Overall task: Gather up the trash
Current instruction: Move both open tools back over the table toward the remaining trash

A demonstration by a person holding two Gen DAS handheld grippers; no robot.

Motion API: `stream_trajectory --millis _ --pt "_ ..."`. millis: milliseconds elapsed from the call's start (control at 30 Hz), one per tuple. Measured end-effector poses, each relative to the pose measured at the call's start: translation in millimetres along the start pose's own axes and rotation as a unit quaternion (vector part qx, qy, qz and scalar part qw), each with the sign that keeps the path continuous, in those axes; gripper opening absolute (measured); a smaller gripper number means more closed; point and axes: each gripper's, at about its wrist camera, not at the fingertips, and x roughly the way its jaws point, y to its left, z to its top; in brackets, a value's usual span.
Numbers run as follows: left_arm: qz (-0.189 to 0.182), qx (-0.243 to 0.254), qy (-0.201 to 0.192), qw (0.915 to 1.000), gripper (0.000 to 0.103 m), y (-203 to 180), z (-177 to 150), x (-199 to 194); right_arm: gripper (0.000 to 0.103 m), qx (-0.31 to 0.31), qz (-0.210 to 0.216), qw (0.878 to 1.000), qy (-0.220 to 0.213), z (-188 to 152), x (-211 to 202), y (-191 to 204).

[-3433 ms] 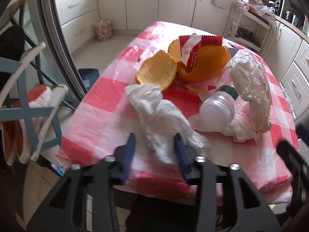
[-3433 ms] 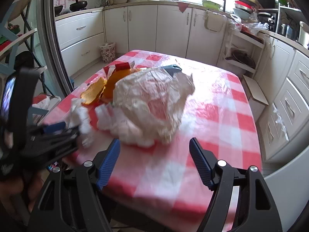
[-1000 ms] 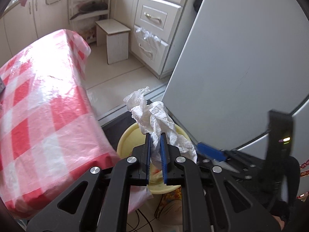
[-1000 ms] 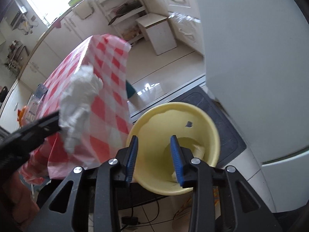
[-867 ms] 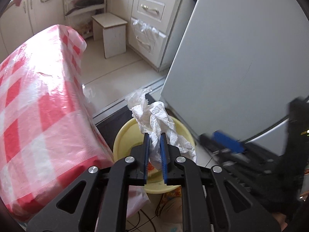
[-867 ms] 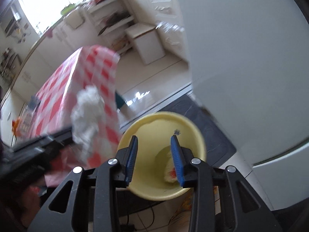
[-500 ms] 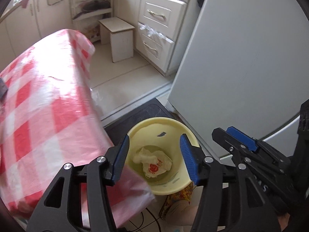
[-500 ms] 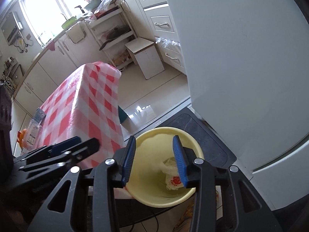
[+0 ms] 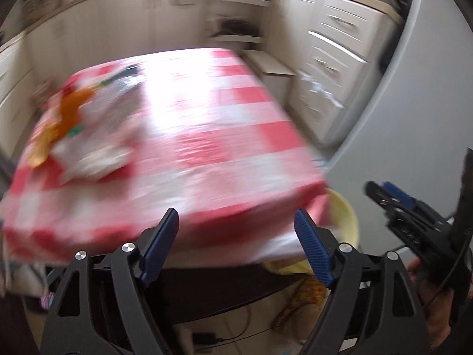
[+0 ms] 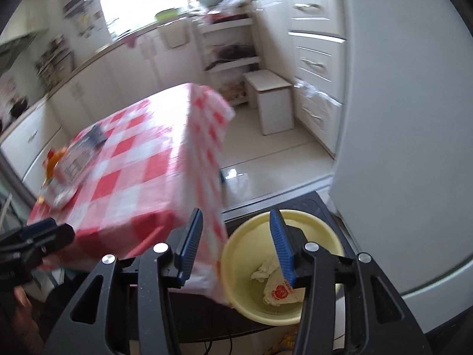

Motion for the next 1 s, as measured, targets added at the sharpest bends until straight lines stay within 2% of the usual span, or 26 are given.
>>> stream_trajectory --millis 100,233,467,700,1000 --pt "0.048 -0.052 -0.006 0.9975 0.082 52 -5 -10 0.050 -0.040 0.017 0.999 0.000 -3 1 29" --pt "0.082 -0.111 -0.019 0.9903 0.082 108 -6 -18 0.055 -0.097 0.054 0.994 0.001 -6 5 76" --pt "0.115 -0.125 -0.050 0.9843 0.086 150 10 -27 0.056 -0.176 0.106 0.979 0.002 -3 16 147" --pt "0.113 -0.118 -0.061 0.9846 0.086 167 42 -21 0.056 -0.253 0.140 0.957 -0.010 9 41 214" --pt "0.108 -0.131 -0.051 0.9842 0.088 193 50 -11 0.054 -0.275 0.174 0.945 0.038 19 99 261"
